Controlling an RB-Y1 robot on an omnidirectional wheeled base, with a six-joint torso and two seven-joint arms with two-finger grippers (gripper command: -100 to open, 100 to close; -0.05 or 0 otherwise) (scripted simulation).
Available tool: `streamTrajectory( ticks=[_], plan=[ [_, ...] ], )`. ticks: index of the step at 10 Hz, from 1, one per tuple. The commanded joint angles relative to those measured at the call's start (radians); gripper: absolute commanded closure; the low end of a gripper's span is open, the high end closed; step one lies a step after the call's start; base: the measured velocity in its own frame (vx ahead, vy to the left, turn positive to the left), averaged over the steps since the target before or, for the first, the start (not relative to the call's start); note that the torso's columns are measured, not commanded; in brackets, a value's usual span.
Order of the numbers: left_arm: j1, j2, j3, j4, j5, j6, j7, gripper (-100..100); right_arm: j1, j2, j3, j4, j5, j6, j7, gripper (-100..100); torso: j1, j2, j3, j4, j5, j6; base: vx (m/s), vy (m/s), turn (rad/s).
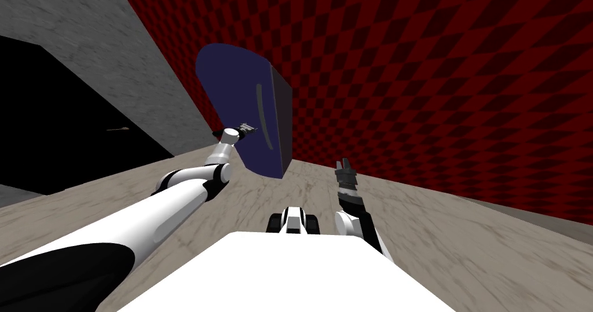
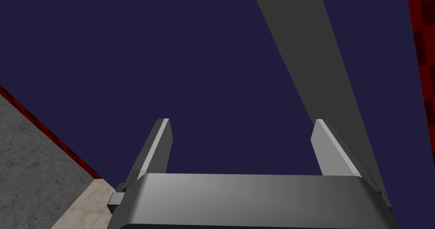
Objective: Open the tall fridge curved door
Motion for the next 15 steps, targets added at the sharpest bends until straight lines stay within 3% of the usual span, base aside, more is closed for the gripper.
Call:
streamTrajectory(
  ticks=[1,3,6,7,11,12,14,15],
  plan=[
    [-0.025,0.006,0.011,0.027,0.011,0.019,0.028,-100,0.0,0.0,0.0,0.0,0.0,0.0,0.0,0,-0.002,-0.001,0.0,0.0,0.0,0.0,0.197,-0.098,-0.037],
    [-0.042,0.009,0.019,0.047,0.016,0.032,0.049,-100,0.0,0.0,0.0,0.0,0.0,0.0,0.0,0,-0.001,0.0,0.0,0.0,0.0,0.0,0.18,-0.089,-0.051],
    [-0.047,0.018,0.016,0.051,0.017,0.033,0.041,-100,0.0,0.0,0.0,0.0,0.0,0.0,0.0,0,0.003,0.003,0.002,0.001,0.001,-0.001,0.084,-0.019,-0.008],
    [-0.049,0.019,0.016,0.052,0.017,0.035,0.041,100,0.0,0.0,0.0,0.0,0.0,0.0,0.0,0,0.001,0.003,0.002,0.001,0.001,0.0,0.009,-0.003,-0.006],
    [-0.045,-0.006,0.004,0.012,0.076,0.112,0.013,100,-0.001,0.0,0.0,0.0,0.0,0.0,0.0,0,0.006,0.007,0.004,0.002,0.001,-0.003,-0.165,0.202,-0.028],
    [-0.045,-0.006,0.004,0.012,0.076,0.112,0.013,100,-0.001,-0.001,-0.001,0.0,0.0,0.0,0.0,0,0.01,0.005,0.003,0.004,0.001,-0.004,-0.202,0.27,-0.064],
    [-0.043,-0.022,-0.003,-0.014,0.116,0.162,-0.006,100,-0.001,0.0,0.0,0.0,0.0,0.0,0.0,0,0.006,-0.001,-0.001,0.003,0.001,-0.009,-0.228,0.228,-0.007],
    [-0.043,-0.022,-0.003,-0.014,0.116,0.162,-0.006,100,-0.001,0.0,-0.001,0.0,0.0,0.0,0.0,0,0.008,0.0,0.0,0.004,0.001,-0.007,-0.207,0.212,-0.025]
  ],
)
